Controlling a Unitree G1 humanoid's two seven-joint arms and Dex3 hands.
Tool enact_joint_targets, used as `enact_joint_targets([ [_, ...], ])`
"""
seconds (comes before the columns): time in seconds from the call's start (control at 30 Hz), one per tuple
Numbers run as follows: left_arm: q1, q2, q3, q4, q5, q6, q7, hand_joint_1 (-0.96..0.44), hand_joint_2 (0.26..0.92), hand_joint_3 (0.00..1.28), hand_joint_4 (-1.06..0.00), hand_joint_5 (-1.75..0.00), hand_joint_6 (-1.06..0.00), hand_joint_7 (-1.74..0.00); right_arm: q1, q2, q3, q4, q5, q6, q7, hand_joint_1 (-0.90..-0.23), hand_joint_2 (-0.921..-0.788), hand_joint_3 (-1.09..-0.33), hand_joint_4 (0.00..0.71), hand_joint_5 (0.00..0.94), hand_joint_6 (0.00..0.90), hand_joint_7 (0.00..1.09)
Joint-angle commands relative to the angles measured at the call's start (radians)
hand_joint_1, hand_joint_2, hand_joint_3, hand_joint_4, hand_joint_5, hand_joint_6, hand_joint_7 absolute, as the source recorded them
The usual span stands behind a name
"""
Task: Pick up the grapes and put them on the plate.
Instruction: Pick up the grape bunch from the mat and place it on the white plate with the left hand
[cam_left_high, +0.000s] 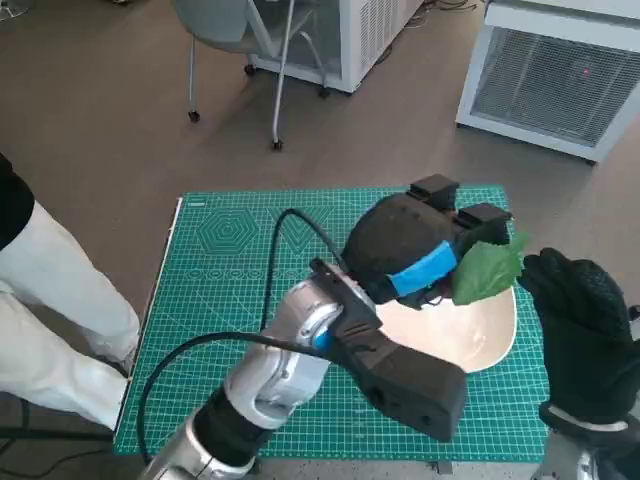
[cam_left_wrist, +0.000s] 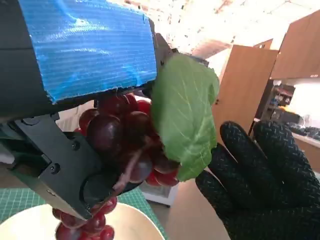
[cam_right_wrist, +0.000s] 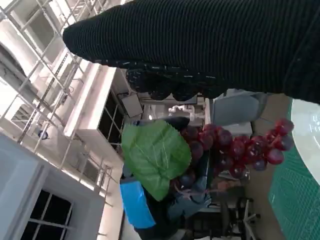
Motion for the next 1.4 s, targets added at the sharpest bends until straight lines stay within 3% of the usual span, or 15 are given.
enact_joint_targets([
  [0.03,-0.035,-0.009,-0.009,0.012,0.017,0.011,0.002,0.01,0.500,1.06,-0.39,-1.71,-0.42,-1.66,0.025,0.011,-0.001,0.001,0.010,0.008,-0.001,-0.348,-0.921,-0.490,0.538,0.494,0.291,0.83],
  [0.23,-0.047,-0.008,-0.005,0.069,-0.002,0.006,-0.006,0.01,0.513,0.93,-0.45,-1.74,-0.63,-1.25,0.023,0.013,-0.001,0.004,0.005,0.003,-0.006,-0.347,-0.921,-0.497,0.537,0.488,0.290,0.82],
  [0.37,-0.062,-0.020,0.004,0.140,-0.045,-0.002,-0.020,0.01,0.585,0.82,-0.46,-1.62,-0.54,-1.37,0.020,0.015,-0.002,0.008,0.005,0.002,-0.007,-0.346,-0.921,-0.499,0.537,0.486,0.289,0.82],
  [0.43,-0.069,-0.026,0.007,0.175,-0.071,-0.006,-0.032,0.00,0.687,0.65,-0.46,-1.53,-0.50,-1.39,0.019,0.017,-0.001,0.010,0.004,0.002,-0.008,-0.346,-0.921,-0.499,0.537,0.486,0.289,0.82],
  [0.5,-0.075,-0.030,0.008,0.204,-0.091,-0.010,-0.044,0.00,0.785,0.42,-0.46,-1.31,-0.47,-1.23,0.017,0.018,-0.001,0.011,0.002,0.002,-0.010,-0.346,-0.921,-0.500,0.537,0.485,0.289,0.82],
  [0.6,-0.082,-0.031,0.004,0.237,-0.111,-0.011,-0.062,-0.03,0.836,0.18,-0.47,-0.67,-0.47,-0.63,0.016,0.020,0.001,0.011,-0.001,0.002,-0.012,-0.346,-0.921,-0.501,0.538,0.484,0.288,0.82],
  [0.7,-0.089,-0.034,0.001,0.264,-0.124,-0.010,-0.080,-0.09,0.835,0.06,-0.36,-0.23,-0.42,-0.24,0.015,0.022,0.003,0.012,-0.003,0.001,-0.013,-0.345,-0.921,-0.501,0.538,0.484,0.288,0.82],
  [0.77,-0.092,-0.034,0.001,0.271,-0.127,-0.011,-0.082,-0.11,0.832,0.03,-0.31,-0.11,-0.40,-0.14,0.014,0.023,0.003,0.012,-0.004,0.001,-0.013,-0.345,-0.921,-0.501,0.538,0.483,0.288,0.83],
  [0.93,-0.096,-0.034,-0.003,0.284,-0.124,-0.014,-0.087,-0.14,0.827,0.01,-0.27,-0.02,-0.39,-0.05,0.015,0.023,0.003,0.012,-0.005,0.000,-0.013,-0.344,-0.921,-0.502,0.538,0.483,0.287,0.83],
  [1.4,-0.090,-0.025,0.017,0.358,-0.186,-0.063,-0.101,-0.16,0.779,0.00,-0.05,0.00,-0.26,0.00,0.014,0.019,0.000,0.015,-0.022,-0.002,-0.016,-0.352,-0.921,-0.507,0.540,0.483,0.291,0.83],
])
